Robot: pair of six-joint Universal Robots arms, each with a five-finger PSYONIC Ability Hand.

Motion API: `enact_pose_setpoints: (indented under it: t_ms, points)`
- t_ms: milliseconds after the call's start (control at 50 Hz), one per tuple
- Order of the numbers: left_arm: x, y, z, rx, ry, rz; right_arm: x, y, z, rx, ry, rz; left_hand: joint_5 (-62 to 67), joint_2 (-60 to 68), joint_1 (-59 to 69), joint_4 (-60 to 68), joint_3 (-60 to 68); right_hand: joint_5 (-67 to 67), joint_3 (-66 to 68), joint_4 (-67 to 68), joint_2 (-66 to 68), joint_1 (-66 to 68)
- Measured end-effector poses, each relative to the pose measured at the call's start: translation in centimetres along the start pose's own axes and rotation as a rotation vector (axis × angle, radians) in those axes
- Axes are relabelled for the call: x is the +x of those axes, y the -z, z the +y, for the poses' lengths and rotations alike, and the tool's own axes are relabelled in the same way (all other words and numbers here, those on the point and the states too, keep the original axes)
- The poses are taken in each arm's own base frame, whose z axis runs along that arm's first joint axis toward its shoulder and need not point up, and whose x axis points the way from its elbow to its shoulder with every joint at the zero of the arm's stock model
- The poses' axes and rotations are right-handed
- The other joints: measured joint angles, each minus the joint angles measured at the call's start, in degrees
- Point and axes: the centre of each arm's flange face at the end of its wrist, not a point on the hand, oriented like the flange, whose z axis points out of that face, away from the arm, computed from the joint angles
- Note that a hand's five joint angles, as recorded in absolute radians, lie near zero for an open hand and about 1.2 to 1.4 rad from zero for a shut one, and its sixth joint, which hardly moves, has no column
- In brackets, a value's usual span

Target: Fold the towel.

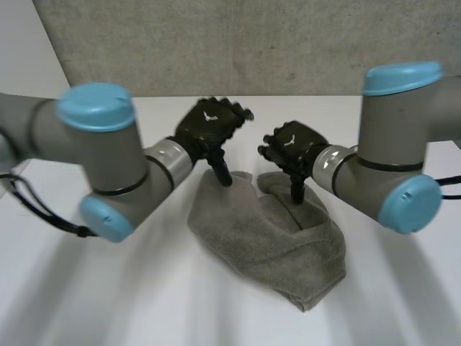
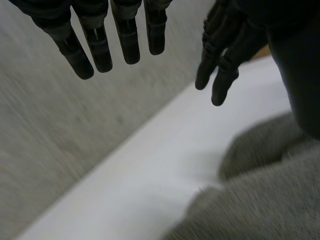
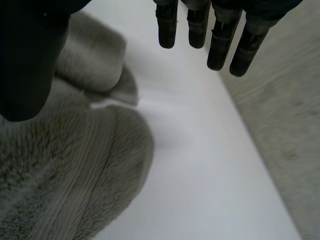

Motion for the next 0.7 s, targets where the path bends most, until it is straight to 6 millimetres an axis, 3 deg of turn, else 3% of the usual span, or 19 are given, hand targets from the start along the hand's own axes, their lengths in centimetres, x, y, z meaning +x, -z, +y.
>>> enact_pose_setpoints:
  t_ms: [180, 300, 340, 400, 500, 580, 640, 700]
  points:
    - [1.2, -2.5, 5.6, -0.200, 0.042, 0.065, -1.7, -2.7, 2.8, -0.114, 0.025, -0.116, 0.2, 0.0, 0.0, 0.0, 0.0, 0.0, 0.0, 0.0, 0.0, 0.0]
    - [1.4, -2.5, 7.1, -0.260, 0.006, 0.073, -1.9, -2.8, 3.5, -0.141, 0.048, -0.142, 3.5, 2.3, 2.3, 1.5, 2.4, 0.0, 0.0, 0.0, 0.0, 0.0]
    - [1.4, -2.5, 7.3, -0.270, -0.012, 0.070, -1.9, -2.7, 3.6, -0.144, 0.054, -0.145, 10.9, 9.6, 9.9, 9.2, 10.3, 0.5, 0.5, 0.4, 0.4, 0.7]
    - [1.4, -2.3, 7.4, -0.284, -0.040, 0.065, -1.8, -2.6, 3.7, -0.146, 0.066, -0.147, 29.6, 28.5, 30.0, 29.5, 29.5, 16.3, 15.6, 15.2, 15.9, 16.1]
    - [1.2, -1.9, 7.2, -0.310, -0.077, 0.062, -1.5, -2.5, 3.4, -0.138, 0.106, -0.139, 57.8, 56.7, 56.8, 57.3, 57.9, 58.7, 57.3, 58.1, 59.0, 59.0]
    - [0.9, -2.0, 6.3, -0.294, -0.113, 0.052, -0.6, -2.5, 2.6, -0.112, 0.133, -0.105, 60.5, 58.7, 58.2, 58.6, 60.1, 61.7, 61.6, 62.4, 61.5, 61.3]
    - [0.0, -2.5, 4.4, -0.237, -0.159, 0.016, 1.0, -2.6, 1.0, -0.051, 0.149, -0.032, 60.6, 58.7, 58.3, 58.6, 60.2, 61.7, 61.7, 62.4, 61.5, 61.2]
    - [-1.9, -3.4, 0.5, -0.105, -0.209, -0.096, 4.1, -2.7, -2.3, 0.088, 0.123, 0.122, 60.6, 58.7, 58.3, 58.6, 60.4, 61.7, 61.8, 62.4, 61.5, 61.2]
